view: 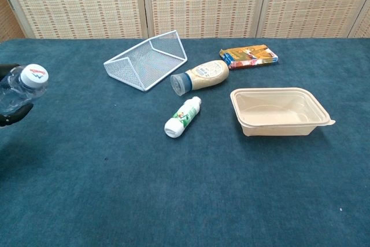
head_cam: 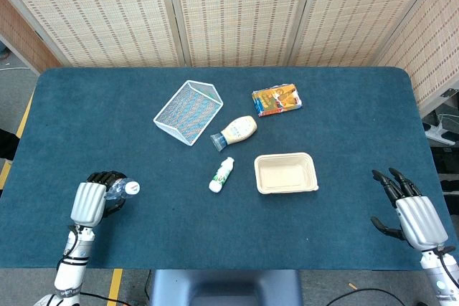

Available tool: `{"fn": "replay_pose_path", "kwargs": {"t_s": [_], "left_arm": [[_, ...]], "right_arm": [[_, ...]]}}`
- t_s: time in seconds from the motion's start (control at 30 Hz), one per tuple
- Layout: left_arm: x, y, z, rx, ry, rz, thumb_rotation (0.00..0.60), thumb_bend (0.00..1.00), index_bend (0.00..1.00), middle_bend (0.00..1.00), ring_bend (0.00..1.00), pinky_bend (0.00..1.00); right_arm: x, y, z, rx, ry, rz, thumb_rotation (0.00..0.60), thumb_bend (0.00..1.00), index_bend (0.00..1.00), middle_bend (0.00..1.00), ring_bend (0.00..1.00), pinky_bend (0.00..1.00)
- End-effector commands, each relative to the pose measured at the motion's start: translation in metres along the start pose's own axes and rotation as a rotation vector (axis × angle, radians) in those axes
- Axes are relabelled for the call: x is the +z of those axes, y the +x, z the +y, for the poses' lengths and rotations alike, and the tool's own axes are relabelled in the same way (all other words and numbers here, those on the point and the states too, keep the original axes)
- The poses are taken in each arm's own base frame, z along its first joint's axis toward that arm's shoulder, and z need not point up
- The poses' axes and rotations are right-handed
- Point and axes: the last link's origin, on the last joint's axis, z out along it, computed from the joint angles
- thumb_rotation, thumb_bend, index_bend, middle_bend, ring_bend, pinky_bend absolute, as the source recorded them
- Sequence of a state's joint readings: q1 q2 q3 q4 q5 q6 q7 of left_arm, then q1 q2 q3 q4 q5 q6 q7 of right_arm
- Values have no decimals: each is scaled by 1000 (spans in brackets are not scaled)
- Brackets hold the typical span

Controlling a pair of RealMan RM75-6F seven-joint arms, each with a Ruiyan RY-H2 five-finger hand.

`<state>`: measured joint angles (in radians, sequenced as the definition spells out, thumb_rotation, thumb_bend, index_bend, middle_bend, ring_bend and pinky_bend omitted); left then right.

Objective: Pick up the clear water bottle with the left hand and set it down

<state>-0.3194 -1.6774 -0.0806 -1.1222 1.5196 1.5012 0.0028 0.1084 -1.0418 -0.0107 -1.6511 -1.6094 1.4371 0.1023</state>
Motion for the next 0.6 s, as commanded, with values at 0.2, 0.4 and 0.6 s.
{"fn": "replay_pose_path", "kwargs": {"t_s": [0.2,0.4,0.6], "left_arm": [[-8,4,48,-995,158,-32,600,638,640,646,563,681],[-7,18,44,-1192,196,-81,600,636,640,640,565,683],[-5,8,34,-978,214,-29,600,637,640,638,565,683]], "right_arm": [[0,0,0,1,-1,-4,600,164,0,161,0,151],[-1,0,0,-1,-1,-11,600,164,0,161,0,151],[0,-1,0,-4,-3,-20,600,164,0,161,0,151]]}}
